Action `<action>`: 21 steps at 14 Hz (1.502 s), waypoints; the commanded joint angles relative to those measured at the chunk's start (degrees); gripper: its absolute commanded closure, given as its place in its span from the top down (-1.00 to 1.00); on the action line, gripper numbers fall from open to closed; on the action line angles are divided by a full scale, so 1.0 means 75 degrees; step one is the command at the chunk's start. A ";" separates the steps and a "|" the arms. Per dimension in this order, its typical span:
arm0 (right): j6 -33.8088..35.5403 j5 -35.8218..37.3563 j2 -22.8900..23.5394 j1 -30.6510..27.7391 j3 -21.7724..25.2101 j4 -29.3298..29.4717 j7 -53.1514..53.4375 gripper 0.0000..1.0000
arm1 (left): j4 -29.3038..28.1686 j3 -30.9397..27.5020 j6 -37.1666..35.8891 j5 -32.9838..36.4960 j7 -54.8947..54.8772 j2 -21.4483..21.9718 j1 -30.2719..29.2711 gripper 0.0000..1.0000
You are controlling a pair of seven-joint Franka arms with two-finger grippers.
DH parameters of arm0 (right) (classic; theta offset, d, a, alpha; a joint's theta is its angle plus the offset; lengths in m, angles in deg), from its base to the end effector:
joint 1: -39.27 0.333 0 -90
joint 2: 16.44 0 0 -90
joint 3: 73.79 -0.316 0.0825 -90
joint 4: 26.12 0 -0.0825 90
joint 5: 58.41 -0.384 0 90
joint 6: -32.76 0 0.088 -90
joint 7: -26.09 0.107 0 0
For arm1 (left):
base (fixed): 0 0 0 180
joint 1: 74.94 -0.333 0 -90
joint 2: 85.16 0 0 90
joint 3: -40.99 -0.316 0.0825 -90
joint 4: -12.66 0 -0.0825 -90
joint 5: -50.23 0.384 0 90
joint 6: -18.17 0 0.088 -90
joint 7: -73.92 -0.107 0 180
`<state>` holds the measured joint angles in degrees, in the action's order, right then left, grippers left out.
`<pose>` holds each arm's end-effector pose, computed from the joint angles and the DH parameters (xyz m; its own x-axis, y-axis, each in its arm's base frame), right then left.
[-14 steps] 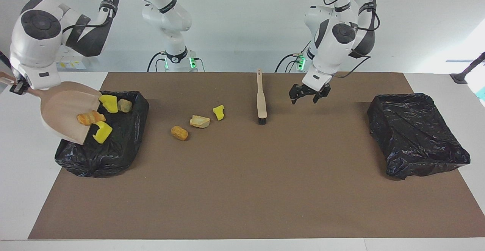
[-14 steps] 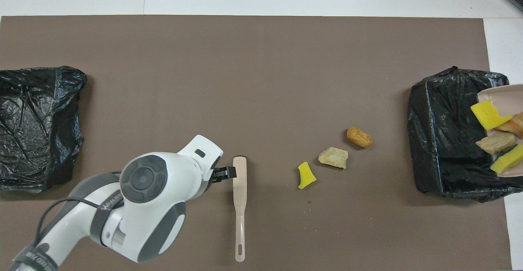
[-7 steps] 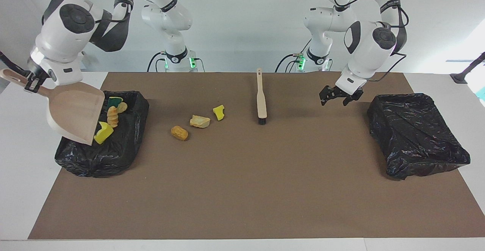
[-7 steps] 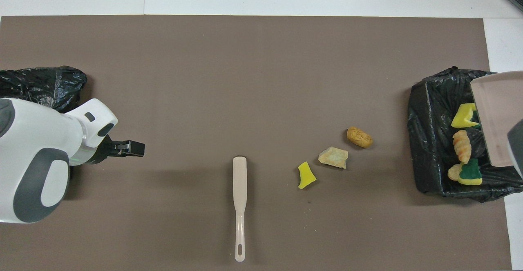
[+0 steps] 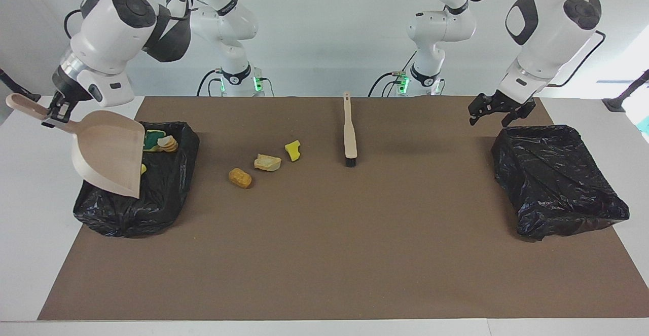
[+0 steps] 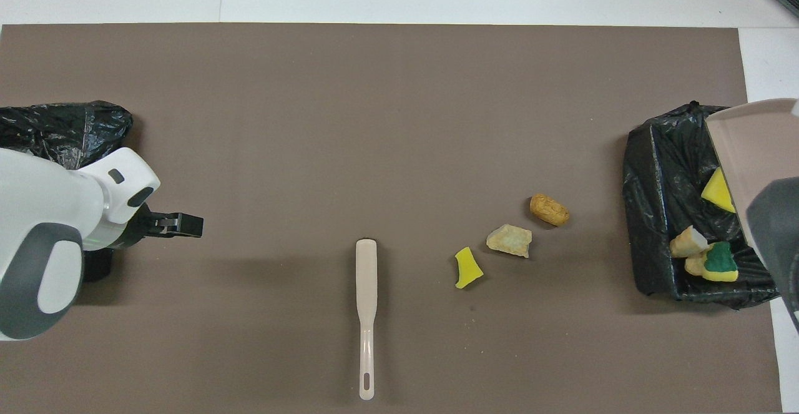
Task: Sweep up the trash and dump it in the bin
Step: 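Tip the dustpan over the black bin with the right gripper, then carry the empty dustpan back and set it on the table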
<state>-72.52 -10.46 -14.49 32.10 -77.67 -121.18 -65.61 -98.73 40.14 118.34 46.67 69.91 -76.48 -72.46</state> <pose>0.5857 -0.0939 0.6139 -0.0812 0.6711 -0.7369 0.9866 0.1590 0.0361 0.5095 -0.0197 0.5432 0.9954 -0.0875 -0.0402 -0.0847 -0.9942 0.0658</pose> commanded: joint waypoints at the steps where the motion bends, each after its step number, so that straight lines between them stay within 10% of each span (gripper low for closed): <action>1: 0.0021 -0.0940 0.0057 -0.0168 -0.0033 0.0183 0.0808 -1.00 | 0.0856 0.0102 -0.0872 0.0146 -0.0029 -0.0090 -0.0084 1.00; 11: 0.1052 -0.4703 0.0197 -0.0146 -0.0032 0.0207 0.6115 -1.00 | 0.2172 0.0079 -0.1497 0.0134 0.0030 -0.0348 -0.0107 1.00; 21: 0.0797 -0.6544 0.1063 0.2336 -0.0044 0.0230 1.2948 -1.00 | 0.1820 0.0090 -0.1332 0.0122 0.0241 -0.0254 -0.0213 1.00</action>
<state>-64.47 -56.94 -8.92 46.94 -78.29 -120.58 24.09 -84.53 40.20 108.33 46.79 71.20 -78.66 -73.18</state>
